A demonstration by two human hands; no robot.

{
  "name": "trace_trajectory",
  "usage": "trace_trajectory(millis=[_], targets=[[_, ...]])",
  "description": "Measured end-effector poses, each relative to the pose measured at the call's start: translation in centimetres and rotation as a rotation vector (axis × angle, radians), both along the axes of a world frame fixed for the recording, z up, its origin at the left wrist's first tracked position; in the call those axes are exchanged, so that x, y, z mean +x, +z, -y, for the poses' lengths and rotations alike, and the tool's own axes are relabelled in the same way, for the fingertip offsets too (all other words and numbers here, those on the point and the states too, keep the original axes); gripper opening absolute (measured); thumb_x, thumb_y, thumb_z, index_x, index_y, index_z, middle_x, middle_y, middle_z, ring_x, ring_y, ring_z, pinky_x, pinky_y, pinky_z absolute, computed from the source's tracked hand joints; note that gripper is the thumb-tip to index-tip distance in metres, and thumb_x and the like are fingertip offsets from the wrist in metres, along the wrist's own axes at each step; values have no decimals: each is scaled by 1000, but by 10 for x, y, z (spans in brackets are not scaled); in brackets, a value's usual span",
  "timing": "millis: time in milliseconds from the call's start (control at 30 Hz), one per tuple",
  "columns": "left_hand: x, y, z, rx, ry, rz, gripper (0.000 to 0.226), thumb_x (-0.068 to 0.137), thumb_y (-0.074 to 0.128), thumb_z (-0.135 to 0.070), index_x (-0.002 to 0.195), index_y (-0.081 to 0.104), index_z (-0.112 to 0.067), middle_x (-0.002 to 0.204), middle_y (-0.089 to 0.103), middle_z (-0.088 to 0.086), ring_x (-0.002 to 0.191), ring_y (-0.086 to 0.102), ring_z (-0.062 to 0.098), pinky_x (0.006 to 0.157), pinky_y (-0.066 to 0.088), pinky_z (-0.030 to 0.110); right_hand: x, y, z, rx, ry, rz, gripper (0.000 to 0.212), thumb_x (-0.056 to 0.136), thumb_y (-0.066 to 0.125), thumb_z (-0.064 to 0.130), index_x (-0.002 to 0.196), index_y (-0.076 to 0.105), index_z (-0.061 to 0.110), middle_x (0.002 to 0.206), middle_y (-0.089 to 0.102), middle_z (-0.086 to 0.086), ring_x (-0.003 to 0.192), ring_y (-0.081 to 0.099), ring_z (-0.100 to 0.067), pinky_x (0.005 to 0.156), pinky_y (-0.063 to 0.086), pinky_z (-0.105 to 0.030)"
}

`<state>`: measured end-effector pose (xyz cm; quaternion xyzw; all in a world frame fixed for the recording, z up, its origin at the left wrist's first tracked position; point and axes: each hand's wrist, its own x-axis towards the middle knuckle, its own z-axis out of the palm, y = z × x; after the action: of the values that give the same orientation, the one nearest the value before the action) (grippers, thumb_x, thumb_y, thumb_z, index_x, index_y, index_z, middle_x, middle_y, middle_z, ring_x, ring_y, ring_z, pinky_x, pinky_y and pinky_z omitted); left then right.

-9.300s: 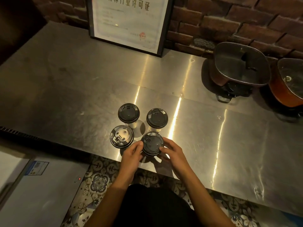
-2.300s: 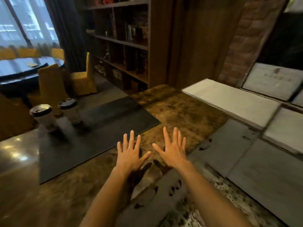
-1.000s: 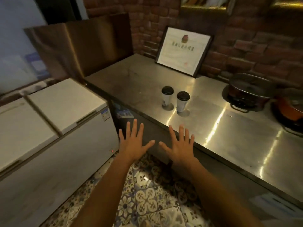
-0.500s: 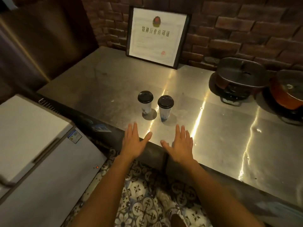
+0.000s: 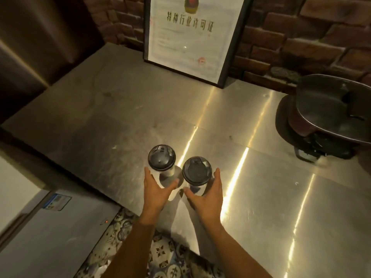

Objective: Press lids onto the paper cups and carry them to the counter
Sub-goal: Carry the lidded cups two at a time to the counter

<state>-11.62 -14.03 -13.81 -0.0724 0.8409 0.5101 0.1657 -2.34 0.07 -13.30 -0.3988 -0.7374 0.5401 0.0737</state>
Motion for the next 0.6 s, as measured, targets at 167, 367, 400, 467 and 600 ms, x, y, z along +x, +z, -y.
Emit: trace_trajectory(millis=[167,367,400,467,600], targets=[[-24,8,-23,66,114,-30,104,56,97,-45,145,46,-33,138,64,-8,130,60,14,110,50,49,-35,0,-2,32,-42,-48,91,63,93,48,140,49,30,136,62,6,128,57,-17,108,45,-30],[-41,30,-35,75,190,-42,85,70,92,-37,143,49,-25,130,67,-2,121,64,19,107,53,46,-70,12,-10,65,4,-76,83,70,87,52,141,50,29,131,65,6,121,63,-19,104,52,-34],[-43,35,-32,86,198,-47,86,69,93,-38,142,50,-27,129,67,-3,119,65,17,105,54,45,-75,16,-10,57,11,-87,84,67,87,55,139,50,32,128,66,9,118,64,-18,102,55,-38],[-49,45,-18,106,231,-42,85,65,93,-45,138,52,-33,126,68,-6,115,67,16,100,58,47,-88,27,-6,46,38,-97,82,63,84,65,133,49,42,122,66,15,110,67,-16,95,59,-38],[-59,68,14,125,305,-80,77,67,91,-47,133,56,-31,126,70,-5,115,69,18,98,59,49,-113,54,15,61,146,-129,73,67,86,56,129,51,38,115,65,12,103,64,-13,90,60,-34]])
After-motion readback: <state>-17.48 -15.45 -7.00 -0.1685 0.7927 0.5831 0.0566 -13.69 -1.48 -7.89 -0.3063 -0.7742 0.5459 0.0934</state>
